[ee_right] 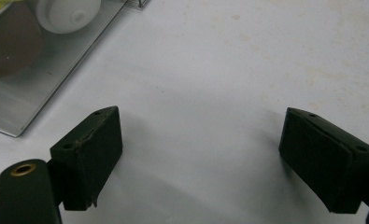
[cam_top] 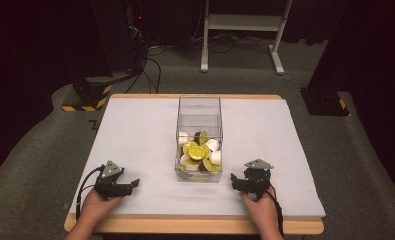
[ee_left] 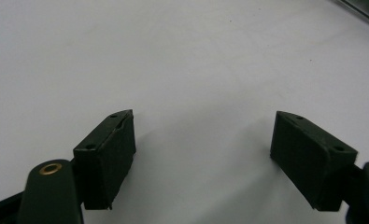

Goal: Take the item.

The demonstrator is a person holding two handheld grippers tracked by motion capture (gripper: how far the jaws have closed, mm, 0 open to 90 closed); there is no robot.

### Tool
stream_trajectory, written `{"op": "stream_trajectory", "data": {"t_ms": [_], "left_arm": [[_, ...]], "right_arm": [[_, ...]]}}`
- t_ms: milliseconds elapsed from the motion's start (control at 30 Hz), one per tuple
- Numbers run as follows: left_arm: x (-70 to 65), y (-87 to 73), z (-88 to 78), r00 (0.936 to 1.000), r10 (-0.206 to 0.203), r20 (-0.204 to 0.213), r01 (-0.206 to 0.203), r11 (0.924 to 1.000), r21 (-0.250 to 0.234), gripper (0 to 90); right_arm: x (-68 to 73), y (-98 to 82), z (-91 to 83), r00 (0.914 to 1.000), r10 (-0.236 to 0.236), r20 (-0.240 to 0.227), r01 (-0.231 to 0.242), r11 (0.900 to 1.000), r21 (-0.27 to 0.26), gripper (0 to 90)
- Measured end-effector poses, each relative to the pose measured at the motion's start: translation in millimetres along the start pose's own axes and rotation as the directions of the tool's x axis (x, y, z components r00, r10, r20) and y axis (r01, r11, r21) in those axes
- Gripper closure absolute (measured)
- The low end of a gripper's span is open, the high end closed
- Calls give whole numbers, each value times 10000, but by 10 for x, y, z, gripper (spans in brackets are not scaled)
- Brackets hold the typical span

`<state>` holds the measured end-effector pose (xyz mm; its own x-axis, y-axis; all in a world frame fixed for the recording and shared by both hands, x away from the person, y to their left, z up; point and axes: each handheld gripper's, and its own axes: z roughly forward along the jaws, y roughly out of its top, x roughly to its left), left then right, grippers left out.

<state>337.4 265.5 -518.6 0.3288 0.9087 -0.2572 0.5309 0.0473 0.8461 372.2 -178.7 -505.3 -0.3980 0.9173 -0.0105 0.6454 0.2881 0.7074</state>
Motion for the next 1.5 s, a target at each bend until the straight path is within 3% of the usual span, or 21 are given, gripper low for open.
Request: {"op": "stream_trajectory", "data": {"t_ms": [900, 1067, 1233, 1500], "left_arm": [[1, 0, -1, 10000, 35, -5, -35, 10000, 18, 223], [0, 0, 0, 10000, 6, -5, -6, 10000, 1, 223], [1, 1, 0, 10000, -2, 2, 2, 10000, 8, 224], [0, 1, 1, 10000, -15, 3, 15, 10000, 2, 224]], "right_arm": [[-5, 1, 0, 10000, 23, -35, -23, 10000, -18, 132], [-25, -2, -16, 9996, 195, -183, -197, 9998, -82, 113], [-22, -10, -50, 10000, 7, -42, -8, 9994, -341, 105], [-11, 4, -100, 9994, -129, -320, 111, 9984, -550, 102]]}}
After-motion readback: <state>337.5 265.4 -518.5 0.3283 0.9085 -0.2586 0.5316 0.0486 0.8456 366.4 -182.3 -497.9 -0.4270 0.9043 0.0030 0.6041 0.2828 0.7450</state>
